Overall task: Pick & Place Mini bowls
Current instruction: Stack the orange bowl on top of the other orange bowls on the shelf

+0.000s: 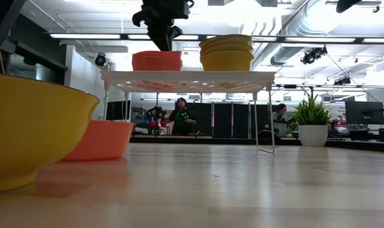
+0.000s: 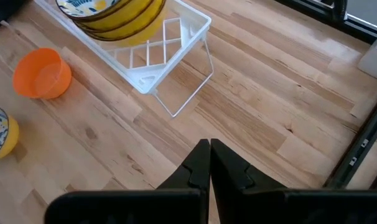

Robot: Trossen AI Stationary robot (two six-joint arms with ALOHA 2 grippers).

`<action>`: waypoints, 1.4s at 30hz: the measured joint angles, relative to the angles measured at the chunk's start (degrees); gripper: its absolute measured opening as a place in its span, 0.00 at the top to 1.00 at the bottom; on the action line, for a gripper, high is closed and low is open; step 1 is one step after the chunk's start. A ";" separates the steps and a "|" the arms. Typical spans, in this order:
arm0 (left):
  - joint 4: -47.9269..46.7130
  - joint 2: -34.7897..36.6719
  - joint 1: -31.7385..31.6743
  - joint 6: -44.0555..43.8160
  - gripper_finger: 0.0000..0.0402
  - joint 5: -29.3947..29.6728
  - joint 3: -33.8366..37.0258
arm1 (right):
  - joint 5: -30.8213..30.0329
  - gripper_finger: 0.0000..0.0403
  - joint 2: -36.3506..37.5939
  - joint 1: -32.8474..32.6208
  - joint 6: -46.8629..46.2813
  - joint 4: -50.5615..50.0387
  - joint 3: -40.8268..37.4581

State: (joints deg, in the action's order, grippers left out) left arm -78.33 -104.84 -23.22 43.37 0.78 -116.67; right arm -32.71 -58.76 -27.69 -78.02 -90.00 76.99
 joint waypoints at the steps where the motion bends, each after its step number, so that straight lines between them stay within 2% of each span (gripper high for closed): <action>1: -0.19 0.00 0.00 0.15 0.98 -0.35 -0.02 | -0.02 1.00 0.00 -0.01 -0.03 0.00 0.00; 8: -0.27 0.00 -0.02 0.35 0.99 -4.12 -0.01 | -0.11 1.00 0.00 0.00 -0.66 -0.02 0.00; 17: -0.27 0.13 -0.02 -1.38 1.00 -2.33 -0.10 | -0.28 1.00 0.00 0.00 -1.27 -0.02 0.00; 23: -0.47 0.26 -0.02 -1.90 1.00 -1.45 -4.85 | -0.61 1.00 0.00 -0.01 -1.33 -0.02 0.00; 29: -5.18 0.39 -0.02 -3.16 1.00 -1.59 -8.88 | -0.61 1.00 0.00 -0.01 -1.57 -0.02 0.00; 36: -10.55 0.37 -0.83 -2.06 1.00 -8.00 -8.91 | -1.37 1.00 -0.02 -0.01 -1.68 0.00 0.00; 39: -8.60 -0.59 -0.93 -2.17 1.00 -5.71 -8.86 | -1.50 1.00 -0.02 -0.01 -1.68 0.00 0.00; 42: -8.24 -0.73 -1.93 -3.10 1.00 -5.81 -8.69 | -1.51 1.00 -0.02 -0.01 -1.68 0.02 0.00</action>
State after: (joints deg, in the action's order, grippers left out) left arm -86.57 -105.56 -25.15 40.26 -5.03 -125.35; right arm -34.22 -58.78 -27.70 -79.70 -89.97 76.99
